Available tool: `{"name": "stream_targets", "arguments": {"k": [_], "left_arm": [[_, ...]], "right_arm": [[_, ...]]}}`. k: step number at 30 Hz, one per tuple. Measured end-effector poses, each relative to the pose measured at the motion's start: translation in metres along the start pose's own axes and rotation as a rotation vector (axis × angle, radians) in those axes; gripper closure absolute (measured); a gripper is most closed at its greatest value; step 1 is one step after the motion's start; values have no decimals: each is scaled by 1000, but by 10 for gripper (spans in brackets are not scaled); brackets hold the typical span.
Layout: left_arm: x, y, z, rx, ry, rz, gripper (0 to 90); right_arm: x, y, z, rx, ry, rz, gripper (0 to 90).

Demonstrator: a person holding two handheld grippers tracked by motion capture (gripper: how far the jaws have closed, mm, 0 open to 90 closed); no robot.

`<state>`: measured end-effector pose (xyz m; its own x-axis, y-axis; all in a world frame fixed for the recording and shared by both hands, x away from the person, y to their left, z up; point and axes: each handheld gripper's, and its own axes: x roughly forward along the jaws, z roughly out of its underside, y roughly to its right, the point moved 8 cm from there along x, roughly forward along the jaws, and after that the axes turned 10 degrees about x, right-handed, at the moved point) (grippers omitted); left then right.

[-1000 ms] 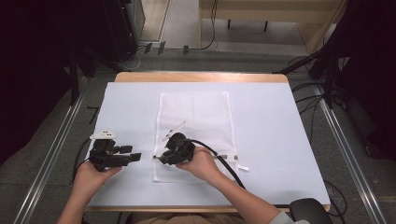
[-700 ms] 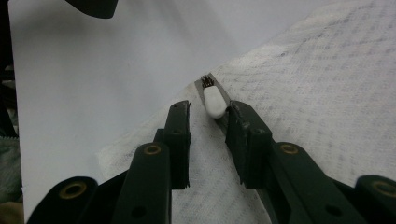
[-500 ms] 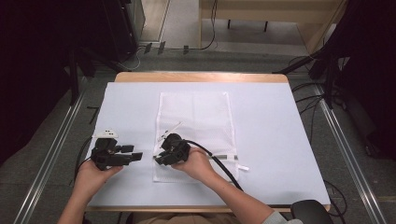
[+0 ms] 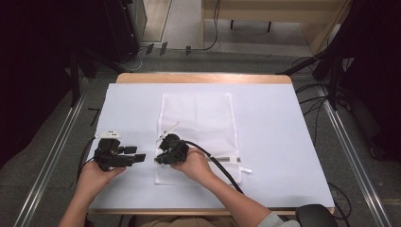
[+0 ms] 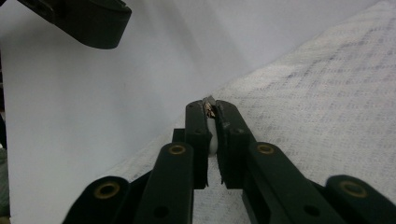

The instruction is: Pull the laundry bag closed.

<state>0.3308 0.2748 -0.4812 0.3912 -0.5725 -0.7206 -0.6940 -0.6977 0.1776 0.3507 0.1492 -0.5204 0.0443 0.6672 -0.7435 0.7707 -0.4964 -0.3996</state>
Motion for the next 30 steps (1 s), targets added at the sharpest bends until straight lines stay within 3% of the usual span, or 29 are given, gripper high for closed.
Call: {"name": "stream_targets", "arguments": {"k": [3, 8, 15, 27, 30], "left_arm": [[1, 2, -1, -22, 8, 22, 409], [3, 4, -2, -20, 2, 30, 423], [6, 9, -3, 7, -3, 44, 437], [16, 23, -7, 11, -2, 121, 445], [22, 26, -7, 27, -24, 125, 448]], "right_arm": [[-1, 0, 0, -17, -3, 7, 874], [-9, -2, -4, -44, 13, 13, 874], [-19, -5, -9, -47, 31, 13, 874], [-36, -10, -18, -70, 65, 3, 874], [-38, -10, -19, -67, 65, 4, 874]]}}
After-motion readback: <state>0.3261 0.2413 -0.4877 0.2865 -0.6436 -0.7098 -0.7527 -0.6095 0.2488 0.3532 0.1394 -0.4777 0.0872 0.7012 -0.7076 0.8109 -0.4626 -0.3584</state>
